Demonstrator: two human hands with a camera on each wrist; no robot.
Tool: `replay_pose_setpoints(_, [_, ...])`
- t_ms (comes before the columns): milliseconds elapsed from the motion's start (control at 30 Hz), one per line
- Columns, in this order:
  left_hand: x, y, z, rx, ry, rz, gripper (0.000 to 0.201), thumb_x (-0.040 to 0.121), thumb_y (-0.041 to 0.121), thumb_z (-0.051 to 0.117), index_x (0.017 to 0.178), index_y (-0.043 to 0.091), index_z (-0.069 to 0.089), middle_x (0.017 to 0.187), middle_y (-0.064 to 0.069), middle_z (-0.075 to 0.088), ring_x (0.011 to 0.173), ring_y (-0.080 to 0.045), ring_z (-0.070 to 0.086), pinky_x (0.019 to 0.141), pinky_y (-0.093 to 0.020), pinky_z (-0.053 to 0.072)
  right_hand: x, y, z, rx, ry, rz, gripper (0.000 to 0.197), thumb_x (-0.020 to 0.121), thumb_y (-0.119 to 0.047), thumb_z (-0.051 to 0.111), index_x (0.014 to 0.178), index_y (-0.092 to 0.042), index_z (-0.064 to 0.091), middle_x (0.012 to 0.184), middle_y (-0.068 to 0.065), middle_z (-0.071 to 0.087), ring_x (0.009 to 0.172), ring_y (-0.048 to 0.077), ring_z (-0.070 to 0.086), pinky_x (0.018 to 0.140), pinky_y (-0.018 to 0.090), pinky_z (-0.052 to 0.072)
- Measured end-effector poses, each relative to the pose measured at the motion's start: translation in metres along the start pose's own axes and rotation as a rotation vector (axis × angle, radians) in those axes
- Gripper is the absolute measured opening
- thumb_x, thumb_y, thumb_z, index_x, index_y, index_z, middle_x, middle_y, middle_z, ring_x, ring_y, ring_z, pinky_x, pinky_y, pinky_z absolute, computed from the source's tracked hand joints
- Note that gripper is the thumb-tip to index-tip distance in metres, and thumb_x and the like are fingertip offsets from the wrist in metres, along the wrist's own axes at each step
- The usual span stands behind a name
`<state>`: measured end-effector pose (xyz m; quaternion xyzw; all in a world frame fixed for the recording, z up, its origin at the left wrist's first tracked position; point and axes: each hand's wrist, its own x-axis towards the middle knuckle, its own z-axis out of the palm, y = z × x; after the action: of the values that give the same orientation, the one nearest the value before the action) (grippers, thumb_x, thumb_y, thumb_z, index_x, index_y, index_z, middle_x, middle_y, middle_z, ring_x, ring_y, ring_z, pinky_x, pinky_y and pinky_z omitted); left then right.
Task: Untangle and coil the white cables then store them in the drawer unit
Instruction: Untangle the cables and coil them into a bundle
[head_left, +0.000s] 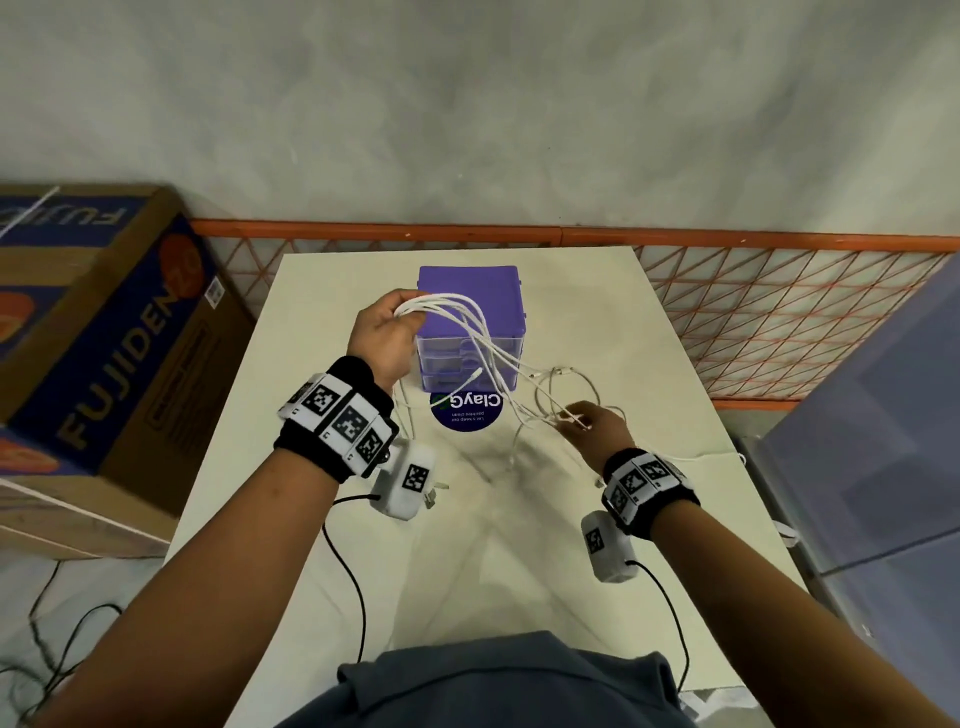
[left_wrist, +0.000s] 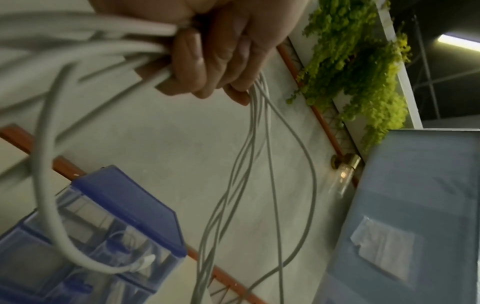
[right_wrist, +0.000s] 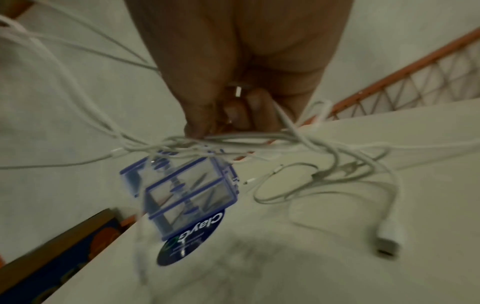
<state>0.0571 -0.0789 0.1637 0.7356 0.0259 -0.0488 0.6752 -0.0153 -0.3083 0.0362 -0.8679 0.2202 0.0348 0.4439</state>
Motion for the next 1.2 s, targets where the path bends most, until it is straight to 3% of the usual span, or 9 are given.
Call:
replay_pose_setpoints(100, [0.01, 0.002, -0.011, -0.093, 0.109, -0.069, 0.032, 0.092, 0.006, 0.041, 0.073, 0.026, 0.059, 0.04, 0.01, 0.031, 0.03, -0.003, 0.021, 0.035, -0.008, 0.015, 0.003, 0.015, -0.016, -0.007, 0.101, 0.004, 0.015, 0.083, -0.015, 0.062, 0.091, -0.003, 0.066, 0.08, 0.007, 0.059, 0.078, 0.021, 0.052, 0.057, 0.016, 0.032])
replay_pose_setpoints(267, [0.017, 0.012, -0.022, -0.276, 0.231, -0.096, 0.026, 0.092, 0.004, 0.036, 0.08, 0.021, 0.052, 0.032, 0.012, 0.029, 0.025, -0.003, 0.019, 0.035, -0.005, 0.014, 0.002, 0.045, -0.039, 0.054, 0.237, 0.114, 0.01, 0.082, -0.013, 0.064, 0.084, -0.003, 0.065, 0.077, 0.01, 0.059, 0.076, 0.024, 0.054, 0.071, 0.025, 0.037])
replay_pose_setpoints(567, [0.017, 0.009, -0.033, -0.352, 0.331, -0.104, 0.031, 0.089, 0.003, 0.035, 0.07, 0.023, 0.05, 0.032, 0.013, 0.028, 0.031, -0.003, 0.017, 0.037, -0.01, 0.011, 0.011, 0.063, -0.043, 0.334, 0.468, 0.325, 0.025, 0.081, -0.029, 0.065, 0.082, -0.004, 0.066, 0.07, 0.013, 0.057, 0.069, 0.027, 0.051, 0.067, 0.031, 0.04])
replay_pose_setpoints(667, [0.014, 0.002, -0.03, -0.344, 0.254, -0.102, 0.031, 0.088, 0.004, 0.034, 0.066, 0.023, 0.045, 0.034, 0.013, 0.027, 0.03, -0.003, 0.017, 0.036, -0.009, 0.012, 0.005, 0.053, -0.037, 0.173, 0.327, 0.2, 0.02, 0.082, -0.025, 0.062, 0.084, -0.006, 0.065, 0.076, 0.014, 0.059, 0.075, 0.027, 0.053, 0.067, 0.028, 0.04])
replay_pose_setpoints(733, [0.01, 0.003, -0.026, -0.32, 0.164, -0.085, 0.032, 0.089, 0.003, 0.034, 0.067, 0.024, 0.046, 0.035, 0.013, 0.028, 0.029, -0.002, 0.018, 0.035, -0.01, 0.012, -0.004, 0.043, -0.031, 0.01, 0.034, 0.155, 0.013, 0.077, -0.013, 0.063, 0.09, -0.014, 0.062, 0.081, 0.011, 0.06, 0.076, 0.024, 0.054, 0.062, 0.023, 0.041])
replay_pose_setpoints(833, [0.002, 0.003, -0.018, -0.26, 0.039, -0.051, 0.034, 0.092, 0.002, 0.033, 0.075, 0.025, 0.051, 0.035, 0.012, 0.029, 0.028, -0.002, 0.02, 0.035, -0.01, 0.014, -0.014, 0.028, -0.021, -0.093, -0.28, 0.146, 0.053, 0.058, -0.023, 0.058, 0.111, -0.016, 0.059, 0.096, 0.008, 0.056, 0.091, 0.024, 0.052, 0.079, 0.027, 0.041])
replay_pose_setpoints(900, [-0.003, 0.003, -0.012, -0.219, -0.037, -0.031, 0.034, 0.093, 0.002, 0.032, 0.08, 0.024, 0.053, 0.035, 0.012, 0.029, 0.028, -0.002, 0.02, 0.034, -0.011, 0.014, -0.016, 0.018, -0.016, 0.052, -0.18, 0.043, 0.066, 0.05, -0.023, 0.051, 0.115, -0.016, 0.059, 0.102, 0.01, 0.054, 0.097, 0.025, 0.051, 0.09, 0.034, 0.041])
replay_pose_setpoints(1000, [-0.01, 0.002, -0.006, -0.195, -0.098, -0.024, 0.033, 0.093, 0.001, 0.032, 0.081, 0.023, 0.053, 0.036, 0.012, 0.028, 0.029, -0.002, 0.018, 0.035, -0.012, 0.014, -0.011, -0.002, -0.007, -0.004, -0.03, -0.195, 0.05, 0.07, -0.003, 0.048, 0.118, -0.015, 0.058, 0.112, 0.012, 0.055, 0.097, 0.025, 0.051, 0.088, 0.028, 0.038])
replay_pose_setpoints(1200, [-0.012, 0.003, -0.004, -0.204, -0.109, -0.015, 0.033, 0.094, 0.0, 0.032, 0.08, 0.022, 0.053, 0.037, 0.012, 0.027, 0.03, -0.002, 0.018, 0.035, -0.011, 0.014, -0.003, -0.022, 0.012, -0.155, -0.118, -0.469, 0.045, 0.077, 0.017, 0.039, 0.095, -0.009, 0.071, 0.114, 0.01, 0.063, 0.106, 0.024, 0.059, 0.084, 0.014, 0.037])
